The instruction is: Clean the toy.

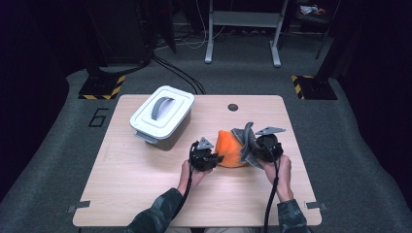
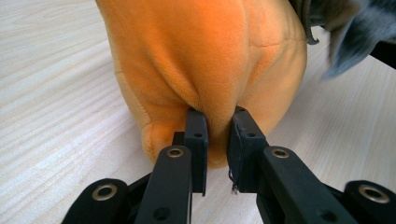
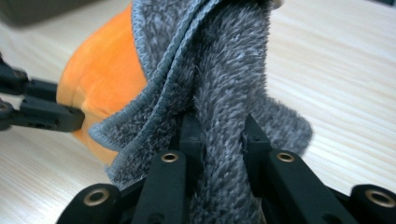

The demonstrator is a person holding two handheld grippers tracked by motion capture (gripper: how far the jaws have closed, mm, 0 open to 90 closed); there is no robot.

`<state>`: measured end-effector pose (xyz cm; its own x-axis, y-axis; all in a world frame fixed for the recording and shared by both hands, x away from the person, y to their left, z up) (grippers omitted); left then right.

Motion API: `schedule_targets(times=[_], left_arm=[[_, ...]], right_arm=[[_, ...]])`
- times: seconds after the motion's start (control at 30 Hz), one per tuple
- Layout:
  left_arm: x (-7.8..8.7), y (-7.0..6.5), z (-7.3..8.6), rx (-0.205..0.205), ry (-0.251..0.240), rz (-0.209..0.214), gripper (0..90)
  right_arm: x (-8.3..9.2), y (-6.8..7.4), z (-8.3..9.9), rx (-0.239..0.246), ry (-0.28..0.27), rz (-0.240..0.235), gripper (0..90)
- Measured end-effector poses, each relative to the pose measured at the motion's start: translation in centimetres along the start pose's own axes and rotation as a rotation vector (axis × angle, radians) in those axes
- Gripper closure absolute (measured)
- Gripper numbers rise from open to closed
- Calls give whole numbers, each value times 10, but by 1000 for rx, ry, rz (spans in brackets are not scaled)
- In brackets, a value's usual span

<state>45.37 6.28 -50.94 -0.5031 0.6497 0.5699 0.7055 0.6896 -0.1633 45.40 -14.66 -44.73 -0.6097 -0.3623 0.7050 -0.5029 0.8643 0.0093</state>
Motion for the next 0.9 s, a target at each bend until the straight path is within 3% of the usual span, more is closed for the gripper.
schedule_targets(times=[0.07, 0.13, 0.3, 0.33, 0.4, 0.47, 0.53, 0.67, 0.7, 0.9], left_arm=[[1, 0, -1, 0, -4, -1, 762], [3, 1, -2, -8, -11, -3, 706], [7, 0, -4, -30, -21, -53, 487], [7, -1, -5, -45, -14, -94, 450], [0, -5, -6, -60, 4, -103, 423], [-4, -8, -6, -90, 12, -120, 441], [-7, -9, -6, -102, 21, -129, 519], [-11, -7, -5, -76, 32, -123, 666], [-11, -7, -4, -81, 32, -122, 680], [-8, -5, -4, -56, 22, -105, 722]], right_arm=[[-10, 4, 0, 3, 28, 16, 756], [-14, 1, 0, -4, 12, 14, 756], [-14, -6, 1, -17, 20, 10, 756], [-14, -6, 1, -26, 23, 1, 756], [-15, -6, 1, -31, 23, 3, 756], [-16, -7, 1, -21, 21, 5, 756], [-18, -8, 1, -24, 23, 7, 756], [-21, -7, 3, -50, 9, -5, 757], [-22, -7, 3, -35, 2, -6, 757], [-23, -10, 6, -63, -18, -22, 756]])
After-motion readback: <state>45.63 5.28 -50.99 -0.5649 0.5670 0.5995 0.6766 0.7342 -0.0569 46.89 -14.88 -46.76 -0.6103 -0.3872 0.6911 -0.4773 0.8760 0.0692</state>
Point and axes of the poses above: each handheld gripper's, and its own axes: x roughly backward along the jaws, z roughly out of its underside, y roughly to its left, the point moved 3 cm from there along -x, roughly forward along the jaws, and after that the axes turned 4 degrees about -z, right-handed, at the moved point
